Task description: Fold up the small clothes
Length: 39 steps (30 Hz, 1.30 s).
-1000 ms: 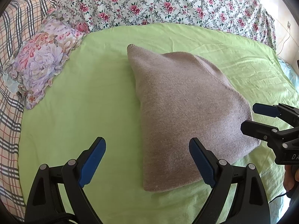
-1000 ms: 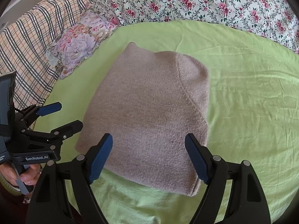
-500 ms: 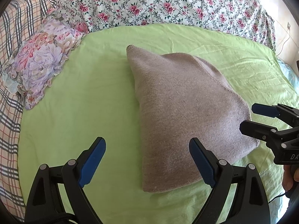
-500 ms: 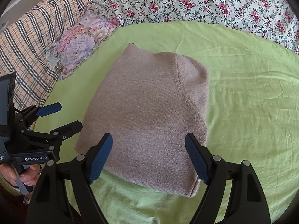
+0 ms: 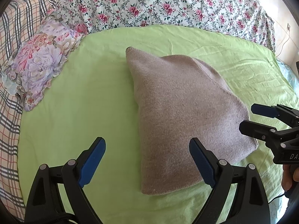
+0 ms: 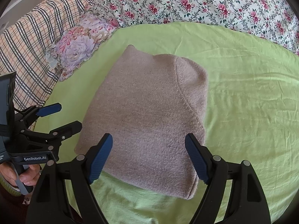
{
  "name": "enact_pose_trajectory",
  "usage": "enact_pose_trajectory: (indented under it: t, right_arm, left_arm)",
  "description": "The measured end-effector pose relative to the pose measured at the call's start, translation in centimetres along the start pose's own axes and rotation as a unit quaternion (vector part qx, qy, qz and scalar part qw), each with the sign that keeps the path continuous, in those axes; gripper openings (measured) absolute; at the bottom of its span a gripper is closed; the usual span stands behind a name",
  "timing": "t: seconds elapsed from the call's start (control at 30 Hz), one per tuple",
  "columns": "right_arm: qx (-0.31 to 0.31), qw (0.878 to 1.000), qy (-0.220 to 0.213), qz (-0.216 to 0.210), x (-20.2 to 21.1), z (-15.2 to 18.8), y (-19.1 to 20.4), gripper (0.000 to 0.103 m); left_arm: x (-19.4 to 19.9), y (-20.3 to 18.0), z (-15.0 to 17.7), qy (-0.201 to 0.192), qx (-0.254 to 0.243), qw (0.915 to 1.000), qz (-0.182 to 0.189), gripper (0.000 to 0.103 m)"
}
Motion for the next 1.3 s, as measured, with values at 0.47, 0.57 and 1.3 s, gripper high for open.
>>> enact_pose_trajectory:
  t: [0.47,0.57,1.3]
  right_arm:
    - [-0.007,1.0,-0.002,-0.001,-0.3,-0.5,-0.6,0.08]
    - [-0.006,1.0,-0.001,0.0,-0.3,-0.5,-0.7,0.08]
    - [-0.018,1.0,0.007,0.007,-1.4,-0.7,-2.7,0.08]
  left_arm:
    - [-0.6,-0.5,-0.6,0.005,-0.006,0.9999,0.006,0.092]
    - [-0.6,-0.5,-0.8,0.002,-0.008,1.0,0.004,0.092]
    - [-1.9,0.7,-1.7,0.007,-0.002,0.9999,-0.012,0.092]
Point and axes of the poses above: each gripper's, at about its wrist camera, not at the fingertips, and x roughly against the way its jaws point, y to its left, z to its underside, the point moved 5 cm from there along -x, roughly the way its jaws point, and after that the axes turned 3 degrees about -z, right-handed, at the moved point
